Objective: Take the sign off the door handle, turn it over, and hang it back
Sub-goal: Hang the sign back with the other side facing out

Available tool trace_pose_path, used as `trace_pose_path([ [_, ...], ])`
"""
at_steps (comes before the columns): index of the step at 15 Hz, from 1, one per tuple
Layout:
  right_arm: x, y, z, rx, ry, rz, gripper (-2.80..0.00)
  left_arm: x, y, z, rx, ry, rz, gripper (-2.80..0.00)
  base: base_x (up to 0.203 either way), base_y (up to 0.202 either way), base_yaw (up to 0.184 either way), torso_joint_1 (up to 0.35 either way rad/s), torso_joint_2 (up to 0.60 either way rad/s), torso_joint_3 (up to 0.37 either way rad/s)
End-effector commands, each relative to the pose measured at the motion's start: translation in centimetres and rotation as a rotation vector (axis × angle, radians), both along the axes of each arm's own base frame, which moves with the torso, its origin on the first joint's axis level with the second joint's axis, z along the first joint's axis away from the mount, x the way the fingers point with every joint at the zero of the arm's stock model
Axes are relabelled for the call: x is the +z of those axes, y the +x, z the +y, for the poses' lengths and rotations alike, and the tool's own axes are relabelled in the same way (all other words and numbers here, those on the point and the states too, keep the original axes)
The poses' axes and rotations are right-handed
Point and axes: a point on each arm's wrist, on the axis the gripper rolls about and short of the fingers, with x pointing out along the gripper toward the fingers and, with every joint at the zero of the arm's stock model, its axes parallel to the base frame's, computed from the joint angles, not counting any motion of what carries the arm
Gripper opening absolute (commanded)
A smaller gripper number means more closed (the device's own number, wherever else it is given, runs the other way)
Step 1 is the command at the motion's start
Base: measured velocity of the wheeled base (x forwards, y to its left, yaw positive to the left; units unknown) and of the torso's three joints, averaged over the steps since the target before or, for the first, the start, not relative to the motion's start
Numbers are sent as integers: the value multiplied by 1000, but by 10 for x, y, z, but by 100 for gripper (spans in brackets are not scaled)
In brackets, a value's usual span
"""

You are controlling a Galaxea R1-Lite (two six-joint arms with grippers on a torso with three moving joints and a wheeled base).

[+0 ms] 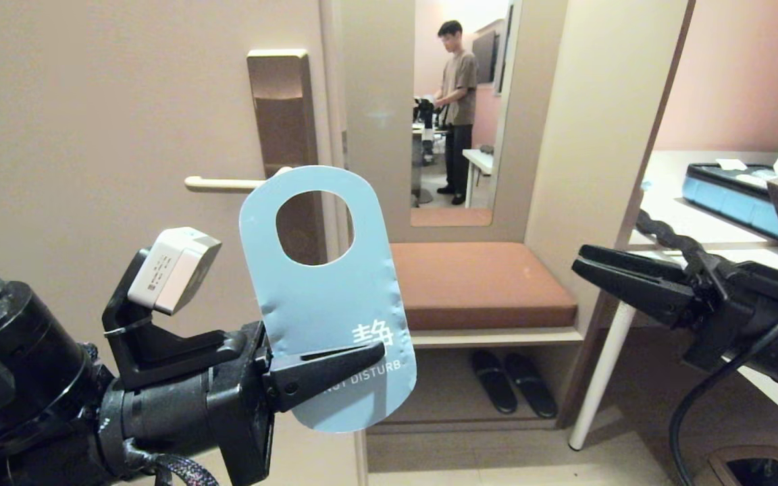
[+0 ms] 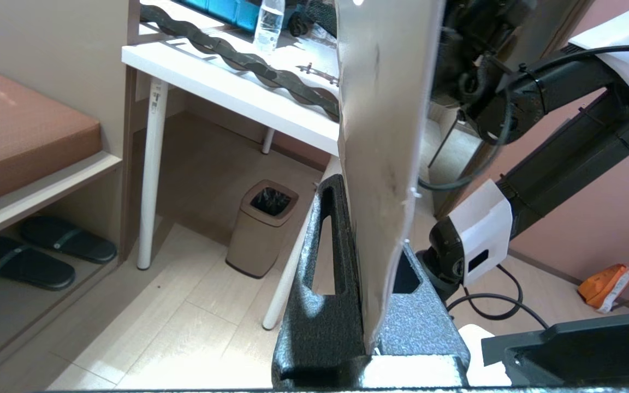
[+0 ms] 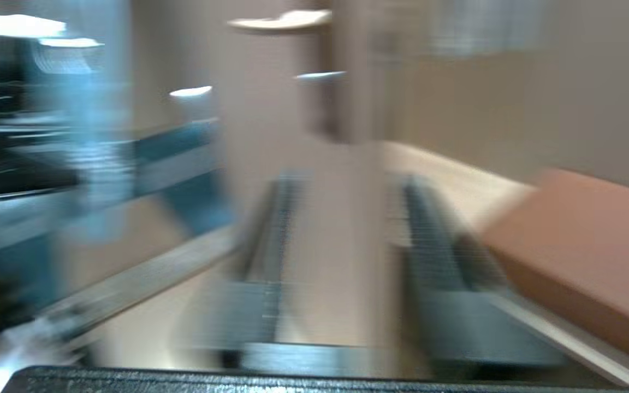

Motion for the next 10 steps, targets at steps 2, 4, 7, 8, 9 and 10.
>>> trace_pose_path([
  [2, -14, 6, -31, -213, -55, 5, -280, 1, 0, 0, -1, -5, -5, -280, 0, 0, 0, 0, 0, 0],
  [4, -26, -4, -54, -333, -107, 14, -280, 0, 0, 0, -1, -3, -5, -280, 0, 0, 0, 0, 0, 0],
  [7, -47, -33, -75, -451, -186, 32, -280, 0, 1, 0, 0, 3, -19, -280, 0, 0, 0, 0, 0, 0],
  [8, -56, -47, -77, -464, -205, 43, -280, -1, 0, 0, 1, 10, -27, -280, 0, 0, 0, 0, 0, 0],
  [9, -64, -62, -77, -469, -215, 50, -280, -1, 0, 1, 1, 11, -30, -280, 0, 0, 0, 0, 0, 0],
  [10, -70, -75, -76, -474, -222, 59, -280, -1, 0, 1, 1, 12, -30, -280, 0, 0, 0, 0, 0, 0],
])
